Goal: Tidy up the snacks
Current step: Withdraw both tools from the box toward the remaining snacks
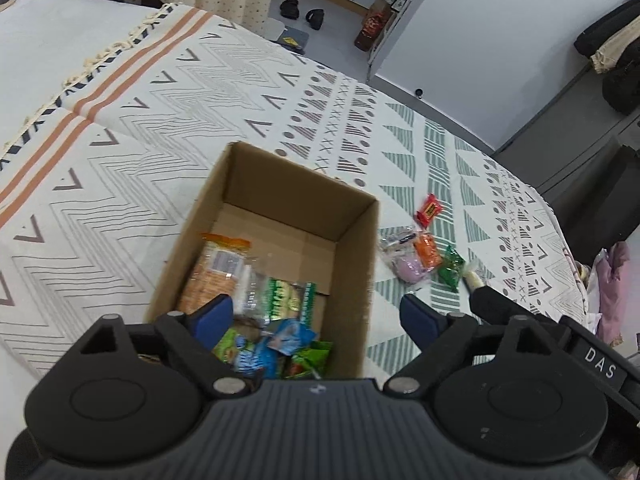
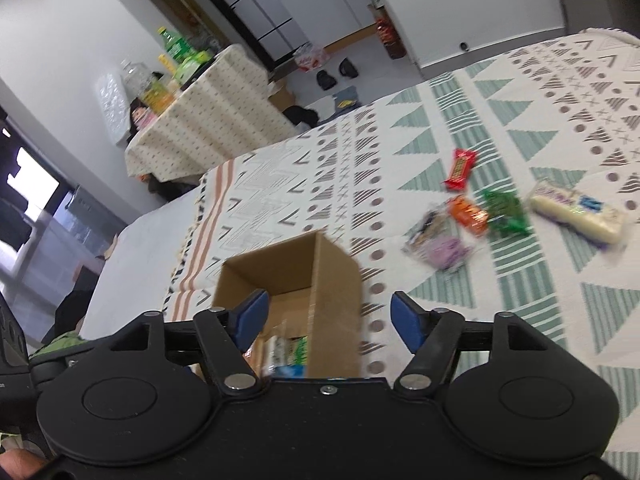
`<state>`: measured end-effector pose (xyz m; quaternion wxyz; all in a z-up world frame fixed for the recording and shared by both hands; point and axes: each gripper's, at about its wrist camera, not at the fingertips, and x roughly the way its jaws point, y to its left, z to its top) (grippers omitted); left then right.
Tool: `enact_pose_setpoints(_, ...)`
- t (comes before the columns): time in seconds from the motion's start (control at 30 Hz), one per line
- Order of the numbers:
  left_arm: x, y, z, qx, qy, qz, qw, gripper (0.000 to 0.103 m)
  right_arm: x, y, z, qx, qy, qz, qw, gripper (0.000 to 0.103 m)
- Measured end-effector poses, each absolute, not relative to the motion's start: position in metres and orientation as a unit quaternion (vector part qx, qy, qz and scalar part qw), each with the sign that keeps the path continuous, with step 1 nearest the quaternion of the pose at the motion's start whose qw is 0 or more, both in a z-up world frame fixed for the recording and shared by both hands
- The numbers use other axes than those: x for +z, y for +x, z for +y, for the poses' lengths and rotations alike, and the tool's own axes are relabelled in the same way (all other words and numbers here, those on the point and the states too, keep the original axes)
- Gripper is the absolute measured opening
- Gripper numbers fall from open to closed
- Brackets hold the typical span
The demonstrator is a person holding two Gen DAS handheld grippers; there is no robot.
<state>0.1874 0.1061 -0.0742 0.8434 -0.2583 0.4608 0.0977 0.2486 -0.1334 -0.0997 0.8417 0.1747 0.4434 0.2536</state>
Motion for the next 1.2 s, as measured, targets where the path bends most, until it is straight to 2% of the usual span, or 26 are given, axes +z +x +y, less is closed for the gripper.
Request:
enact_pose_setpoints(0.37, -0.068, 0.202, 0.065, 0.078, -0.243, 0.469, 0.846, 0.098, -0.1, 0.259, -0.187, 0.232, 0.189, 0.426, 0.854, 0.082)
enact_pose_setpoints(0.5, -0.066, 0.208, 0.049, 0.075, -0.229, 0.472, 0.848, 0.102, -0.1, 0.262, -0.204, 0.23, 0.196, 0.418, 0.857, 0.093)
enact_pose_setpoints(0.7, -0.067, 0.216, 0.027, 0.069, -0.222, 0.483, 0.844, 0.102, -0.102, 0.266, -0.23, 0.228, 0.199, 0.41, 0.86, 0.1)
enact_pose_setpoints(1.2, -0.059, 0.237, -0.013, 0.069, -0.199, 0.469, 0.858, 0.102, -0.11, 0.281, -0.286, 0.215, 0.21, 0.398, 0.867, 0.103)
